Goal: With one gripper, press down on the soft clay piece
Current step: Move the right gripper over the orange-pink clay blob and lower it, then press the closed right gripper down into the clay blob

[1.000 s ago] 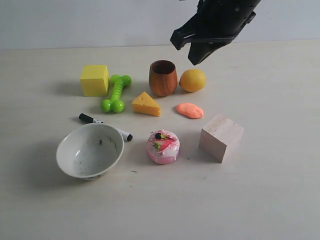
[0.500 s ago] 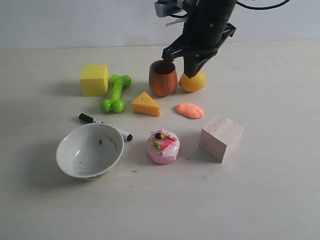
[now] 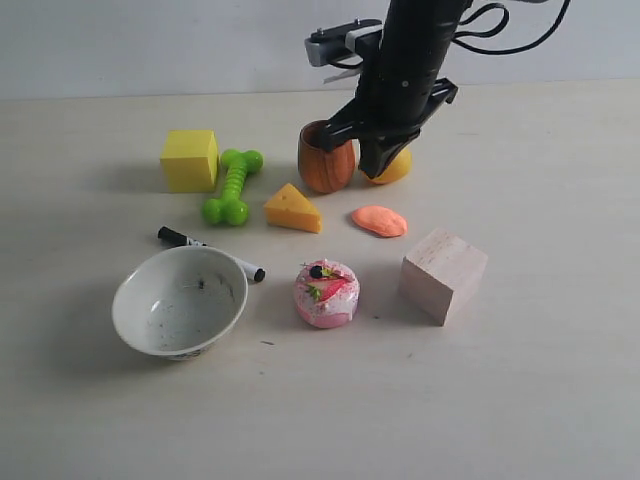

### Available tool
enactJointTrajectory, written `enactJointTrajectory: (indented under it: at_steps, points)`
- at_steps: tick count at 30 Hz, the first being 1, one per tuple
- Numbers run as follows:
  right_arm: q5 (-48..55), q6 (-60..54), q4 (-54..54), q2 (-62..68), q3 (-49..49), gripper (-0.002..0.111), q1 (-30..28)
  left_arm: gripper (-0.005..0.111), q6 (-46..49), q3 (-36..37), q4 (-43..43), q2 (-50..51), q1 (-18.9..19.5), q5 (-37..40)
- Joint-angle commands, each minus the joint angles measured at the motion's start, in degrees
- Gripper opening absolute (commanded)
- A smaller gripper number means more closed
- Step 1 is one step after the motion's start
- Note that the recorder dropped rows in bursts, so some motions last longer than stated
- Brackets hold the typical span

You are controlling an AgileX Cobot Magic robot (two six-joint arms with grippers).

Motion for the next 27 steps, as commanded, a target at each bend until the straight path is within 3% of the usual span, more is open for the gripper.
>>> enactJointTrajectory:
  at_steps: [1,27]
  points:
    - [-0.08,2.39,-3.18,2.54,-0.46,0.0,0.19,0.0,0.17,0.01,-0.29,-0.31,0.21,-0.48]
    - [-5.26,4.29,-5.5,8.35,-0.46,0.0,0.19,0.0,0.17,0.01,-0.29,-0.31,0.21,-0.48]
